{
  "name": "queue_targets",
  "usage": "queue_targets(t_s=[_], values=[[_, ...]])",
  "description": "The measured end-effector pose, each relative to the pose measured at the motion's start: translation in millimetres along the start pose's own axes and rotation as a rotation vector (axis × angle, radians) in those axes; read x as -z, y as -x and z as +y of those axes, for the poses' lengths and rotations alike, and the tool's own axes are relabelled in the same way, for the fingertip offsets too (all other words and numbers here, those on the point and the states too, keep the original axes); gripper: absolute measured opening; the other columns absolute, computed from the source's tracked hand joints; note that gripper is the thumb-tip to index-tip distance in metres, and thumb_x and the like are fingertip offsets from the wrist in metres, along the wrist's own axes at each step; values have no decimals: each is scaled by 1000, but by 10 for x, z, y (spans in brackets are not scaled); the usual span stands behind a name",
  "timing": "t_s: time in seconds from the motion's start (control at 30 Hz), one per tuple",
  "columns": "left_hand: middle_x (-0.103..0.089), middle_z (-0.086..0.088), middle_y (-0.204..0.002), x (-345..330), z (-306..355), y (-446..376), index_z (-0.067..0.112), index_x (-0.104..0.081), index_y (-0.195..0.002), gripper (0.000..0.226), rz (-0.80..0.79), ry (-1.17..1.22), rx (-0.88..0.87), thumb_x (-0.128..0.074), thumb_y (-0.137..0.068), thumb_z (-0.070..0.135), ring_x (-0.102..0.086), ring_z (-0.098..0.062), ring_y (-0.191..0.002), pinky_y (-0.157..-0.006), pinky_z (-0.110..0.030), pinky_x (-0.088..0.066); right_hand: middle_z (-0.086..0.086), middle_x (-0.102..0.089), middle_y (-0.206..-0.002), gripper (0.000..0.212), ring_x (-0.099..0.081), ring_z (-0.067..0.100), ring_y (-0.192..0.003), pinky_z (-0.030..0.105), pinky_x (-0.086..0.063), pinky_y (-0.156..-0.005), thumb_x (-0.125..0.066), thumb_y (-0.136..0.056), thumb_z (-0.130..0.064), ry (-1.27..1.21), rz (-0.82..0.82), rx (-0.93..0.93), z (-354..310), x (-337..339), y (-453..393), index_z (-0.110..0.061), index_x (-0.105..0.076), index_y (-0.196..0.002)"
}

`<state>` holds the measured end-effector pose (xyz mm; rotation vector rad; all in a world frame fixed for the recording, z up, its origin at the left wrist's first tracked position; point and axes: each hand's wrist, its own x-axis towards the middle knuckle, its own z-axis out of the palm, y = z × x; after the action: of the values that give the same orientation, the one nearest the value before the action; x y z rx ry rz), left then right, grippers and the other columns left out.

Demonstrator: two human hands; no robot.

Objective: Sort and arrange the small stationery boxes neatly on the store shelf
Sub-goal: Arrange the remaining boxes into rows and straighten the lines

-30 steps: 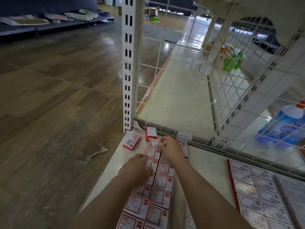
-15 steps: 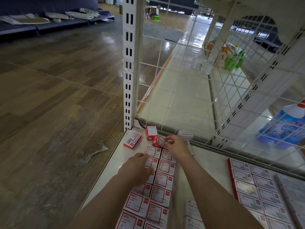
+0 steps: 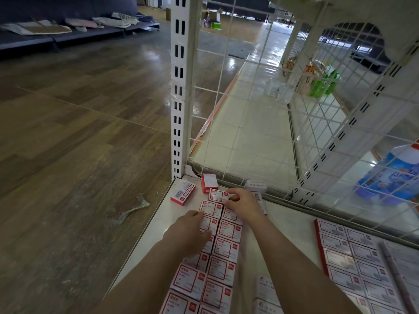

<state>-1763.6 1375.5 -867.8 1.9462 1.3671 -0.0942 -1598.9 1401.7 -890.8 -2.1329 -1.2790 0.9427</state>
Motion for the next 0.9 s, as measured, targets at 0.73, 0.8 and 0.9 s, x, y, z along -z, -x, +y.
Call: queue_targets(t_s=[0.73, 0.8, 0.9], values=[[-18, 3, -155, 1, 13, 14, 23, -16, -149, 63, -1, 8, 3, -46, -95, 38, -27, -18, -139, -106, -35, -37, -2, -56, -100, 15, -62, 16, -85, 29, -56, -71, -53, -92, -17, -43, 55, 19, -45, -14, 23, -26, -43, -100], [-18, 3, -155, 1, 12, 18, 23, -16, -149, 63, 1, 5, 0, -46, -95, 38, -26, -18, -139, -107, -35, -36, 1, -58, -103, 13, -63, 18, -89, 34, -56, -76, -52, -93, -16, -74, 68, 3, -62, -21, 8, -25, -45, -98], [-18, 4, -155, -2, 2, 13, 23, -16, -149, 63, 1, 4, -4, -46, -95, 37, -27, -18, -139, -106, -34, -37, 4, -60, -108, 12, -63, 18, -89, 34, -56, -76, -53, -92, -14, -170, 90, -39, -84, -25, -10, -22, -48, -99]])
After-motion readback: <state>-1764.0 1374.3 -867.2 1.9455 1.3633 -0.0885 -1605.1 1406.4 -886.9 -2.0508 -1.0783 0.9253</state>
